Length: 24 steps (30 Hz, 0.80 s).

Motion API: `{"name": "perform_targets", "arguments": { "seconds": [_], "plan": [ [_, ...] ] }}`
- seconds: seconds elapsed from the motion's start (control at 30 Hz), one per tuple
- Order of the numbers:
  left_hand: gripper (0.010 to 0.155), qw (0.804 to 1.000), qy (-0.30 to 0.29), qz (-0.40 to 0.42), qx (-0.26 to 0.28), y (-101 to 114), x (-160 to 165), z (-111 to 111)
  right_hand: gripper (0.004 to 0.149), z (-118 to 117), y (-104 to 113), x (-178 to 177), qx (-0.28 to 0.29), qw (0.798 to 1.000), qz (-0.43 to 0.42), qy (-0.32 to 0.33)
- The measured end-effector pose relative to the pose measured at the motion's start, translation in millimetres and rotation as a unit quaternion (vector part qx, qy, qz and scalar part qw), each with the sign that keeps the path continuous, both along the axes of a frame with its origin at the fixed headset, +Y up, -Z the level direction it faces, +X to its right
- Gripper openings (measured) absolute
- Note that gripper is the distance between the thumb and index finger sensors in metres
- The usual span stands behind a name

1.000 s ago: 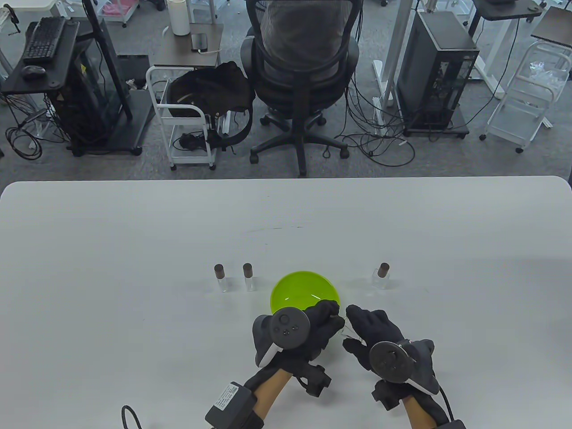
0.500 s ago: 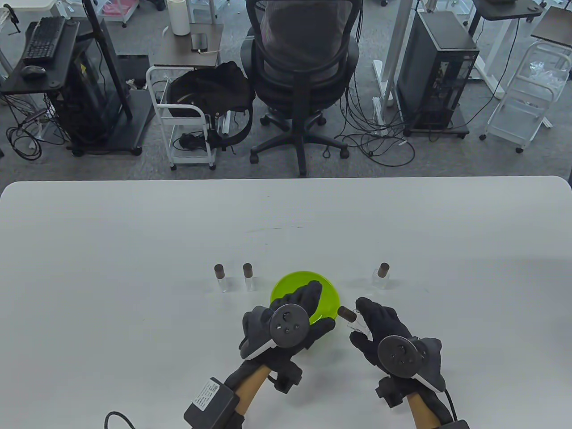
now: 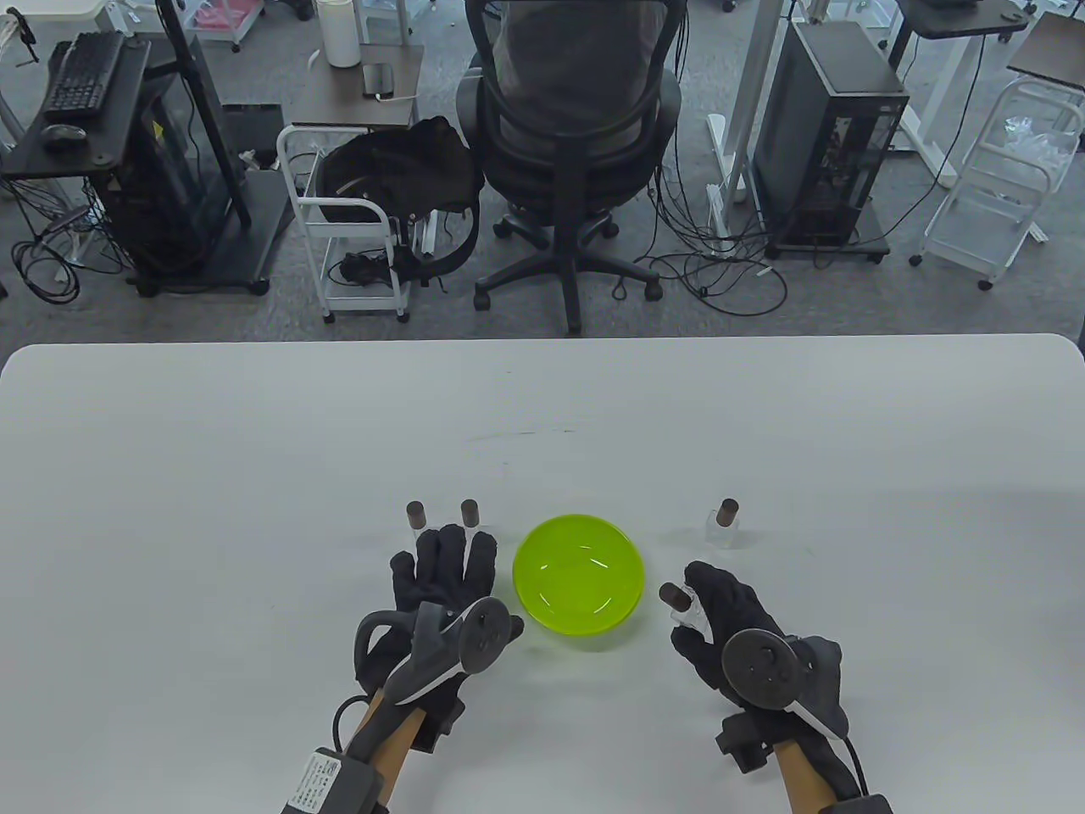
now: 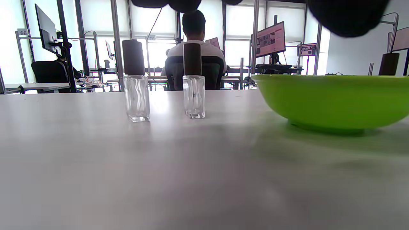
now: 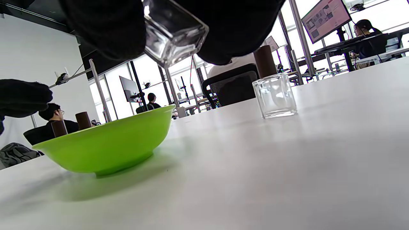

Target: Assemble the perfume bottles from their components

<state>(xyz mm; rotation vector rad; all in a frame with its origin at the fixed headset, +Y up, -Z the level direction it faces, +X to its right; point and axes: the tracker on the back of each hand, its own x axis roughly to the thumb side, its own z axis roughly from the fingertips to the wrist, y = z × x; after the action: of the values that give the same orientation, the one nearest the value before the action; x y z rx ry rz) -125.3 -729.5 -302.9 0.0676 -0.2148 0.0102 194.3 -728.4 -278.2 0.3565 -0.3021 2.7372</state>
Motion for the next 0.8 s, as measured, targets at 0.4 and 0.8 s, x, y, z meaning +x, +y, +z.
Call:
{"name": "perform_targets", "arguments": {
  "seconds": [0.4,0.8],
  "plan": [
    [0.098,1.000,-0.003,-0.005,0.004,-10,-3,1,0.073,-4,41,33,0.051,0.995,-0.075,-0.052],
    [0.098,1.000,0.011,-0.002,-0.008,-10,-12,2,0.075,-47,-15,114,-0.106,0.966,-0.063,-0.228]
  ]
}}
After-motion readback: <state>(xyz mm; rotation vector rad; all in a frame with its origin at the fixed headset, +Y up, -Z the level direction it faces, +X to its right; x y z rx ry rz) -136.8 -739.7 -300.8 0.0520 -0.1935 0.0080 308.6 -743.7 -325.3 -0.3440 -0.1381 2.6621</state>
